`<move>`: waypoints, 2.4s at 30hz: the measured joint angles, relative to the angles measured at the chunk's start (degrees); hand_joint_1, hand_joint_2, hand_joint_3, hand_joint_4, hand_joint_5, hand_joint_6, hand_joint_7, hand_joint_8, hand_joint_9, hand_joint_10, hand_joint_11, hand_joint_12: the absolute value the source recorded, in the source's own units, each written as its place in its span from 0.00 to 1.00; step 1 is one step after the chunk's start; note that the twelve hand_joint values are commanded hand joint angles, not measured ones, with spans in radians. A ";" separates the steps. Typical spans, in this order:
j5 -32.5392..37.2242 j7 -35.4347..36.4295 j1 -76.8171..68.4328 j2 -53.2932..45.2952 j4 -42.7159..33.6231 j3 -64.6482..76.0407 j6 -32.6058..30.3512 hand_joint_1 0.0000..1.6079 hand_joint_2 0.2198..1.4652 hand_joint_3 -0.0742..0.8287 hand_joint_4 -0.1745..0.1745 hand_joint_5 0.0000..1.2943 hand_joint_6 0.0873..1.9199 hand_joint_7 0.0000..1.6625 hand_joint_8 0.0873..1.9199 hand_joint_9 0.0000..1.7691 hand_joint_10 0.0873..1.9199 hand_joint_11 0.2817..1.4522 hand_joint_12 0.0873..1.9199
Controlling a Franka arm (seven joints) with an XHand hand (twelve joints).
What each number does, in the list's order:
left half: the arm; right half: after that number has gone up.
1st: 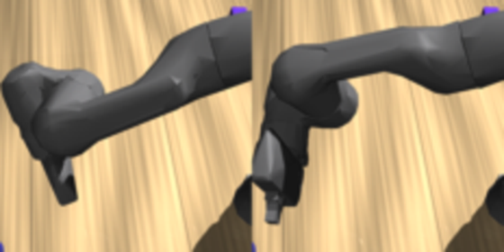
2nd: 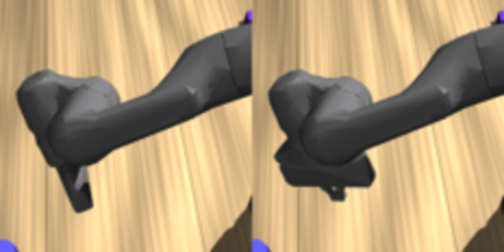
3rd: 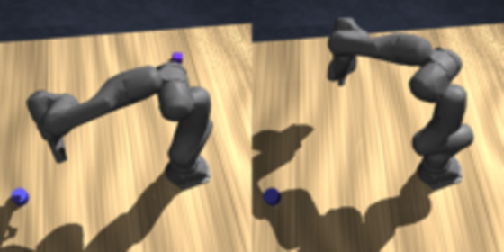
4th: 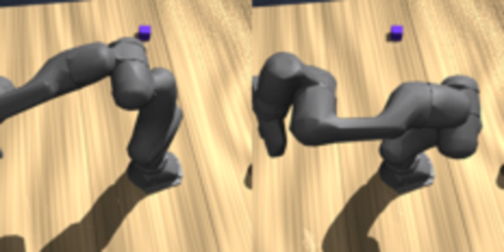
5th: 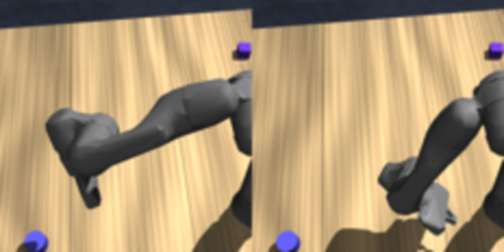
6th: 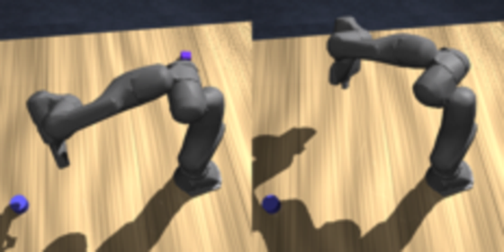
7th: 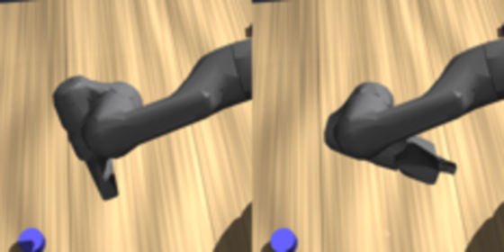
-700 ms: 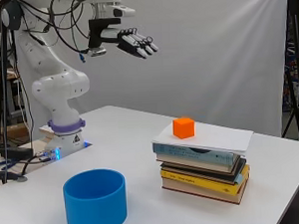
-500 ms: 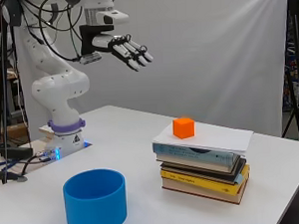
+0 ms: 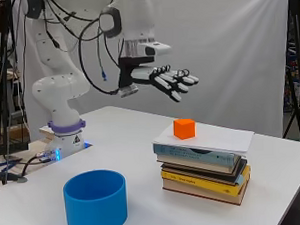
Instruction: Teleoperate dual arm-hand system to pick and place objects
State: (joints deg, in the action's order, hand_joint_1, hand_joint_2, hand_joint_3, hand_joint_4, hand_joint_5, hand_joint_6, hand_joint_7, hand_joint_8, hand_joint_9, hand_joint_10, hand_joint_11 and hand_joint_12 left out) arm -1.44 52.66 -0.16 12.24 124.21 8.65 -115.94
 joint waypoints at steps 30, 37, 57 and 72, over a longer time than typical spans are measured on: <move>6.52 11.19 0.40 -2.40 3.40 -0.84 3.58 0.58 0.80 0.08 0.99 0.59 0.67 0.70 1.00 0.83 1.00 0.65 0.96; 9.69 17.47 0.75 -0.69 2.31 1.27 5.21 0.57 0.81 0.08 0.98 0.57 0.69 0.65 1.00 0.79 1.00 0.62 0.97; 2.51 11.90 4.76 4.34 -3.89 15.66 4.61 0.58 0.79 0.08 1.00 0.61 0.65 0.66 1.00 0.78 1.00 0.59 0.95; -0.82 13.01 -5.92 -4.87 -9.23 39.25 2.68 0.58 0.79 0.08 1.00 0.60 0.66 0.63 0.91 0.73 0.97 0.53 0.90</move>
State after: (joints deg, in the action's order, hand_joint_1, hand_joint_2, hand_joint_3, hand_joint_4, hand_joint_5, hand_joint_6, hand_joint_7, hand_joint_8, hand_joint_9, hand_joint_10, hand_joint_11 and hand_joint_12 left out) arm -2.26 65.67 -6.08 7.37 114.98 47.89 -113.26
